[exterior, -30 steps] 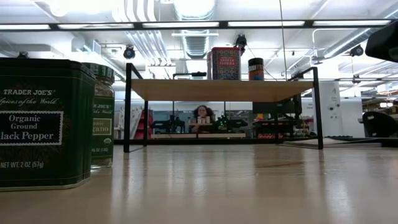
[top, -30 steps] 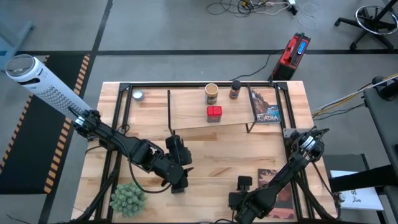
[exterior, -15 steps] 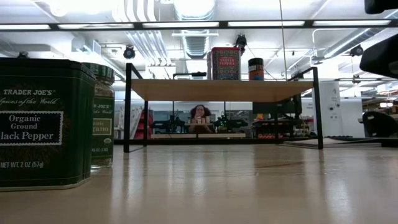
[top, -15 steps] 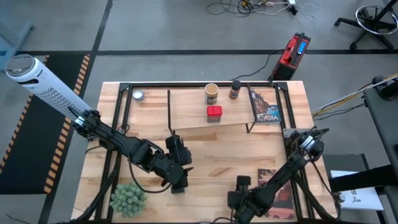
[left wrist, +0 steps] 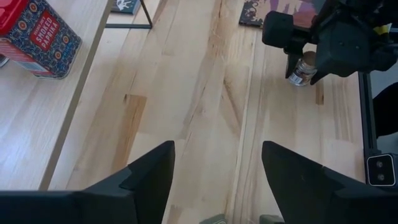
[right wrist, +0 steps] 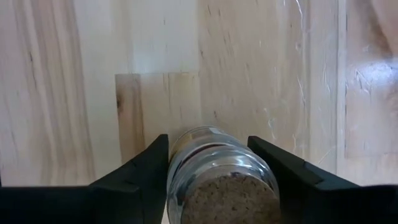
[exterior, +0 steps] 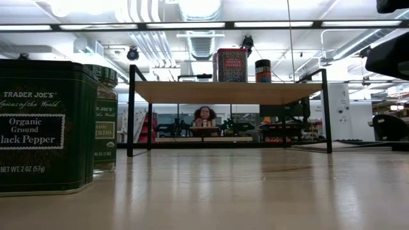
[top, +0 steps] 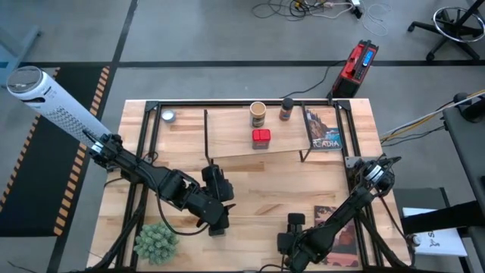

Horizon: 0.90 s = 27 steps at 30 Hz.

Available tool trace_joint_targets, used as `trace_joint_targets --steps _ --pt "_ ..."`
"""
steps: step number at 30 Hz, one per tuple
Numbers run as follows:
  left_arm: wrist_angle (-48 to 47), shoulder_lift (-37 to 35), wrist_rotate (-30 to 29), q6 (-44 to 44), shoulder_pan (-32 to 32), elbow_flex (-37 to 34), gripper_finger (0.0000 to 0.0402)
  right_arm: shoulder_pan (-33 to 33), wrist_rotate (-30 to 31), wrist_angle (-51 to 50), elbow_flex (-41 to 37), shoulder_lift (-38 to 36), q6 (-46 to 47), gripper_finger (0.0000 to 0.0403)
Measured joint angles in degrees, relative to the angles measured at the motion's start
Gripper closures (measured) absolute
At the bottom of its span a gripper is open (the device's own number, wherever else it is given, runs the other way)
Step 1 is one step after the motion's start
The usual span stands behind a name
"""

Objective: Shelf spices
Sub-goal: Put the brown seasoning bottle on the shelf

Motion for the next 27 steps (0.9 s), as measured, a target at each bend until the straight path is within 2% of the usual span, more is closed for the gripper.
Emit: trace_joint_targets --steps 3,27 --pt "-0.01 0.00 0.00 0.00 0.00 0.00 0.0175 -0.02 -0.01 0.02 0.00 0.00 -0.99 0.0232" --pt "-0.08 -0.02 0.02 0.98 0.09 0.00 0.0176 -1.67 0.76 -5.28 -0.09 -2.29 -7.65 0.0224"
